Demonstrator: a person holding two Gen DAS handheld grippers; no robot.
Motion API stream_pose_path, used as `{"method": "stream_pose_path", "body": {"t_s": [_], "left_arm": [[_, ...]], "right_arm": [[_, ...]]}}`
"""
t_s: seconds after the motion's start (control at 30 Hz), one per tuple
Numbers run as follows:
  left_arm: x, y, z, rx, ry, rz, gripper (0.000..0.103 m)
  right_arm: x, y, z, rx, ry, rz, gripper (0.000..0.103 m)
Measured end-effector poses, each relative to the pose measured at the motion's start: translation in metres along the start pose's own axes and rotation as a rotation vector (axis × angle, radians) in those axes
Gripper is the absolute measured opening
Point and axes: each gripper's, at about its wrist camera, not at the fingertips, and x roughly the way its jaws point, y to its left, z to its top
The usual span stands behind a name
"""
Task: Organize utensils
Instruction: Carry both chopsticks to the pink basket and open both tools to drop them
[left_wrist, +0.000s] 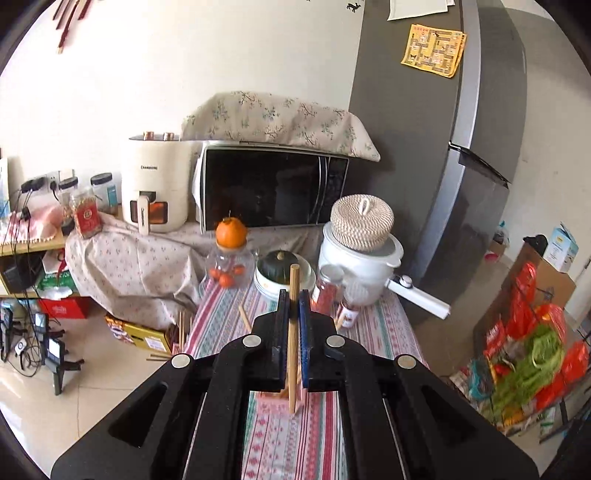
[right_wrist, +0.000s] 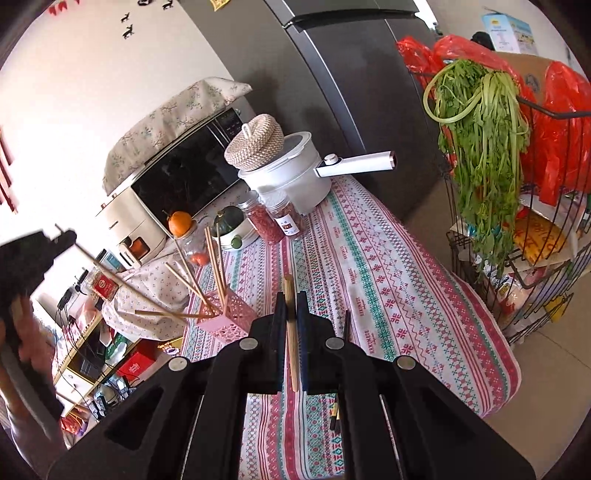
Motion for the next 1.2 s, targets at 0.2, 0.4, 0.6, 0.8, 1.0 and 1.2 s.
{"method": "stream_pose_path", "body": {"t_s": [0.2,0.4,0.6,0.8,1.0,1.2], "left_arm": [[0.059,-0.005,0.004,0.01,0.038,0.075,0.005],[0.064,0.02,-0.012,-0.033,0.057,0.08,0.019],[0.018,0.054,-0.043,-0.063,0.003,0.088,0.025],[-0.003,0.084,-0.094,-0.114,0.048,0.091,0.026],[0.008,0.1,-0.137,-0.139,0.138,0.094,0.026],[0.026,0.111,-0.15,-0.166,0.157,0.12,0.026]], "right_arm": [[0.014,-0.006,0.01,0.01,0.008,-0.019,0.006],[0.024,0.006,0.021,0.008,0.01,0.0,0.006],[0.026,0.048,0.047,-0.034,-0.045,0.056,0.006],[0.042,0.101,0.073,-0.081,-0.095,0.085,0.006],[0.078,0.142,0.082,-0.112,-0.108,0.075,0.006],[0.124,0.16,0.069,-0.12,-0.087,0.056,0.01]]}}
